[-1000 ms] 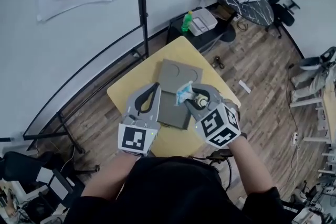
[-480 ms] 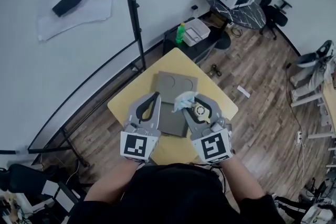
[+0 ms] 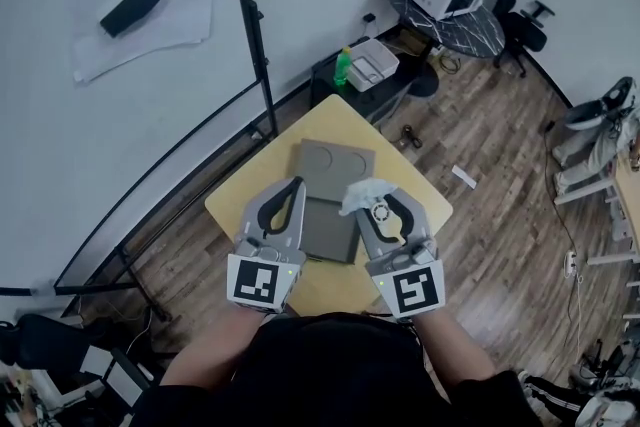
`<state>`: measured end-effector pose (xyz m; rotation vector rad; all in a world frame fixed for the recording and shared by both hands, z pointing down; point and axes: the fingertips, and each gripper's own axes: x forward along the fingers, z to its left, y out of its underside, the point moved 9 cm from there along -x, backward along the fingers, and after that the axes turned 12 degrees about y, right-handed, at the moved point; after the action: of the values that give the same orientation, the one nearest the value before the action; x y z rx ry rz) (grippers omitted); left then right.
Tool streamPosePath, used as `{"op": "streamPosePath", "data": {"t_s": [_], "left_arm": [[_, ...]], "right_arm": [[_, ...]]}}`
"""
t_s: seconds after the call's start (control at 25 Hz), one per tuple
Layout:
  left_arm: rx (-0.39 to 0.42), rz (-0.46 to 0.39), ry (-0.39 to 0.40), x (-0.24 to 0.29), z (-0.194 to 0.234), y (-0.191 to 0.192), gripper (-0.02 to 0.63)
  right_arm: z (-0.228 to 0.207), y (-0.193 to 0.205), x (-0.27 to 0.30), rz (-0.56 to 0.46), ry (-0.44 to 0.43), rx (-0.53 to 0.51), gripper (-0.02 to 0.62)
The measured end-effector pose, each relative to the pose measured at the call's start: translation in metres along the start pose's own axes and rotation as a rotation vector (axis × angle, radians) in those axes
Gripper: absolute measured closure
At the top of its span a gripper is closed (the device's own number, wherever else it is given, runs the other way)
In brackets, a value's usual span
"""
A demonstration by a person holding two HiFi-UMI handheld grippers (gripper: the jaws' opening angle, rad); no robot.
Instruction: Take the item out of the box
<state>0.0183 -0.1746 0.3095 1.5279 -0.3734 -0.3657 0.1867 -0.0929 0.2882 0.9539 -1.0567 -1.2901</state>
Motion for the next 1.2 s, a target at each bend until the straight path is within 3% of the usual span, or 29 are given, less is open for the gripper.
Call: {"op": "streamPosePath", "data": {"t_s": [0.24, 0.52, 1.0, 1.2], "left_arm": [[0.010, -0.019, 0.000, -0.002, -0.002, -0.006, 0.605], [0.006, -0.023, 0.000, -0.005, -0.006, -0.009, 0.606], [-0.001, -0.027, -0.008, -0.012, -0.008, -0.008, 0.604], [0.017, -0.068, -0.015, -0.013, -0.005, -0.007, 0.606]], "right_arm": [[-0.011, 0.003, -0.005, -0.079, 0.071, 0.167, 0.476], [-0.018, 0.026, -0.010, -0.056, 0.111, 0.316, 0.476], [-0.013, 0.035, -0.012, -0.026, 0.124, 0.304, 0.482], [-0.013, 0.034, -0.013, -0.032, 0.131, 0.304, 0.483]]}}
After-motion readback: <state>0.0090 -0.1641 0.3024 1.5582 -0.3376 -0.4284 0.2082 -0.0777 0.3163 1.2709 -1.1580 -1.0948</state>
